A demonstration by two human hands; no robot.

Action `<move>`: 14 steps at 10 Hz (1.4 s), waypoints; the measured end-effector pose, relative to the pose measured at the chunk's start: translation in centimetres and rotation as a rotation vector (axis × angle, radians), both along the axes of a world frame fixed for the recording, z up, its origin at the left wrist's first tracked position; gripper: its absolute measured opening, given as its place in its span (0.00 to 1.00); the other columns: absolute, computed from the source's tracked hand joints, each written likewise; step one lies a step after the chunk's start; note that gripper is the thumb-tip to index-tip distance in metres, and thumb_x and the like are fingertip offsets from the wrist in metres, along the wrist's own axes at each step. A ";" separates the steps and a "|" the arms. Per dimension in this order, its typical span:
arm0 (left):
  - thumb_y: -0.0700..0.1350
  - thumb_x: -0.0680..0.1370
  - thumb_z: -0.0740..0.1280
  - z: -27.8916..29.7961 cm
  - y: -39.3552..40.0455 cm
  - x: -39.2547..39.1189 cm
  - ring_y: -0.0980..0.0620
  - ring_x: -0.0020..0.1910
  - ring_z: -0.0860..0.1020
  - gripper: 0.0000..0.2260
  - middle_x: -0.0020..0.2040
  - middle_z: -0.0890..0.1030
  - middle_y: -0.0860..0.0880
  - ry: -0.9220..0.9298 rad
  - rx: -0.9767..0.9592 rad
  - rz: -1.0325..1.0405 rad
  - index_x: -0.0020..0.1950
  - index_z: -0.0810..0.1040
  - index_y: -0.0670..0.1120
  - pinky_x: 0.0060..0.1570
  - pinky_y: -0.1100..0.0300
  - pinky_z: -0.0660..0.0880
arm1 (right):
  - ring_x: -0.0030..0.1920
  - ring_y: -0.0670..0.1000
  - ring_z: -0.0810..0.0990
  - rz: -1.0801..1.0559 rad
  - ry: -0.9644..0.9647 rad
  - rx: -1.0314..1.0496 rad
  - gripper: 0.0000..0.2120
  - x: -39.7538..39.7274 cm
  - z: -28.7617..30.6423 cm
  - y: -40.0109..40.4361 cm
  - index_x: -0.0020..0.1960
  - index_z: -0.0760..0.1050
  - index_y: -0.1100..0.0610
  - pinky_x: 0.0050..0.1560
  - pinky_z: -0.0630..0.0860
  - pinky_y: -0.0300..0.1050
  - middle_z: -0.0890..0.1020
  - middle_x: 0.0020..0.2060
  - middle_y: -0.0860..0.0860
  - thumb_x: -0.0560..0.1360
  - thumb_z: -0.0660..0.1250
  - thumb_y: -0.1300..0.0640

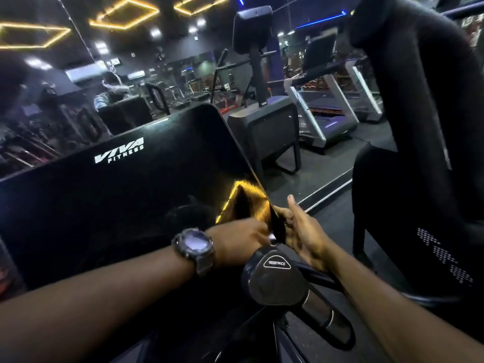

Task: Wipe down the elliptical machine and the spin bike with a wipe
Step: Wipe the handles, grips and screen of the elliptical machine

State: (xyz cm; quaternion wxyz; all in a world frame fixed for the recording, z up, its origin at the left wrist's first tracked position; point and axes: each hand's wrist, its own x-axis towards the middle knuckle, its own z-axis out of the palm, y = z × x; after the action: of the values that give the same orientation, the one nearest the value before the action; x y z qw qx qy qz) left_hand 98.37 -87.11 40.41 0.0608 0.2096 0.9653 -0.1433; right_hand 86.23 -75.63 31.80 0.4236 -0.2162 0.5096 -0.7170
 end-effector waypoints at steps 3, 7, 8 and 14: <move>0.39 0.75 0.64 0.8 0.1 0.1 0.46 0.44 0.79 0.08 0.45 0.83 0.45 0.140 0.078 0.095 0.45 0.84 0.41 0.47 0.62 0.64 | 0.57 0.53 0.83 -0.012 0.119 0.073 0.24 0.5 0.6 -0.2 0.64 0.78 0.56 0.65 0.75 0.58 0.84 0.56 0.55 0.83 0.52 0.42; 0.42 0.76 0.68 -0.2 -0.6 7.6 0.48 0.51 0.79 0.11 0.51 0.82 0.44 0.038 0.424 0.349 0.54 0.76 0.38 0.53 0.59 0.74 | 0.62 0.53 0.79 0.111 0.125 0.141 0.31 0.9 1.4 0.7 0.71 0.72 0.56 0.49 0.77 0.44 0.80 0.63 0.54 0.79 0.52 0.35; 0.44 0.78 0.57 -0.7 -0.7 8.8 0.46 0.47 0.78 0.15 0.50 0.83 0.48 0.214 0.171 0.289 0.54 0.82 0.45 0.46 0.53 0.77 | 0.58 0.50 0.81 0.108 0.121 0.140 0.28 1.0 1.6 0.9 0.69 0.73 0.54 0.45 0.79 0.41 0.81 0.61 0.53 0.80 0.52 0.36; 0.42 0.74 0.64 -2.5 -1.8 16.6 0.52 0.45 0.80 0.12 0.46 0.84 0.54 0.285 0.115 0.334 0.51 0.84 0.50 0.56 0.55 0.66 | 0.51 0.45 0.82 0.109 0.184 0.179 0.28 0.0 1.2 0.5 0.66 0.74 0.53 0.49 0.75 0.44 0.82 0.58 0.48 0.80 0.52 0.35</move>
State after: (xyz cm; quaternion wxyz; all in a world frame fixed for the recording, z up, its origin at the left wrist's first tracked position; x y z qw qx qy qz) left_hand 114.95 -88.87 37.88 -0.0651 0.0276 0.9920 -0.1043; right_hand 86.24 -75.17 32.98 0.4310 -0.2699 0.5956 -0.6218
